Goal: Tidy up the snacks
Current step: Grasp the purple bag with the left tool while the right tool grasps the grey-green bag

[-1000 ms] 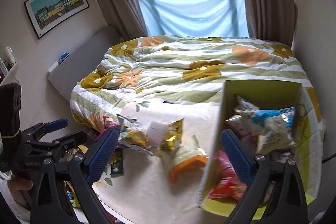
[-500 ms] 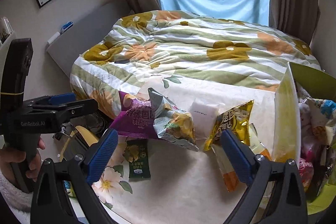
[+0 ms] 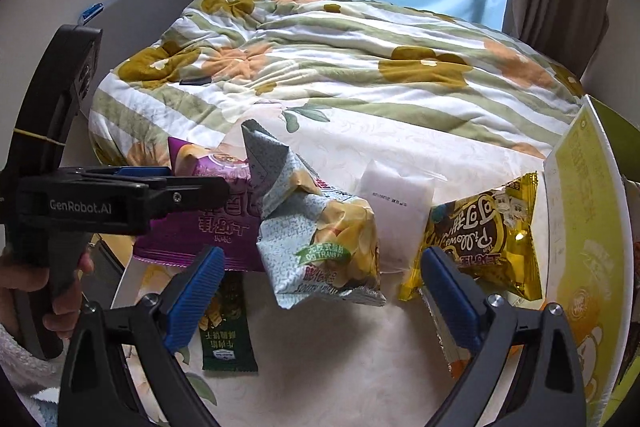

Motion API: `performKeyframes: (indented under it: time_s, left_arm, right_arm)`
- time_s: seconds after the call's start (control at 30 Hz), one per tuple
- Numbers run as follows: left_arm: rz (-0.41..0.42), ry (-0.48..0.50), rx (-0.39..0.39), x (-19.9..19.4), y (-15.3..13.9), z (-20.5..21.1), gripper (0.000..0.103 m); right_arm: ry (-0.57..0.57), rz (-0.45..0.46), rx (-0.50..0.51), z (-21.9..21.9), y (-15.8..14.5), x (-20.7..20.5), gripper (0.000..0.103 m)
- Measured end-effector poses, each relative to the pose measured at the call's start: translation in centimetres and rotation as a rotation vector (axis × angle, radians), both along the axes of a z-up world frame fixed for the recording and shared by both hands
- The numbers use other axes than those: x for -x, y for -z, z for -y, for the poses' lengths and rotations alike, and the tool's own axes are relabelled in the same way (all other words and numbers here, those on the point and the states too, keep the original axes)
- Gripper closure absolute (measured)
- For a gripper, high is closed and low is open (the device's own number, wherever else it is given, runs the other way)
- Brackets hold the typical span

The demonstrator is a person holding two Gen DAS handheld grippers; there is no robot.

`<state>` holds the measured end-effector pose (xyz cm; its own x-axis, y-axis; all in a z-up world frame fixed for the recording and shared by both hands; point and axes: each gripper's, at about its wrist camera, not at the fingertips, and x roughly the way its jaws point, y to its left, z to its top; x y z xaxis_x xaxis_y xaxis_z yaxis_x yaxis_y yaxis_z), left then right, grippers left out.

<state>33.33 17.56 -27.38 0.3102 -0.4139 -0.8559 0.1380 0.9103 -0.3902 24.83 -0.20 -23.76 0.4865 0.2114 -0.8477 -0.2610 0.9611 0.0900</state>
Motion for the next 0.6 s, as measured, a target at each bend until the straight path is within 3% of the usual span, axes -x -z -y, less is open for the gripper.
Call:
performKeyframes:
  time_s: [0.13, 0.43, 0.6]
  left_arm:
    - [-0.017, 0.008, 0.023, -0.6, 1.1, 0.0, 0.004]
    - [-0.033, 0.039, 0.058, -0.8, 1.7, -0.2, 0.036]
    - [-0.024, 0.049, 0.053, -0.6, 1.3, -0.3, 0.043]
  right_arm:
    - [-0.027, 0.007, 0.011, -0.6, 0.6, -0.7, 0.006]
    - [-0.049, -0.001, 0.005, -1.3, 1.8, -1.5, 0.011]
    - [-0.054, -0.013, 0.004, -1.4, 2.2, -1.7, 0.017]
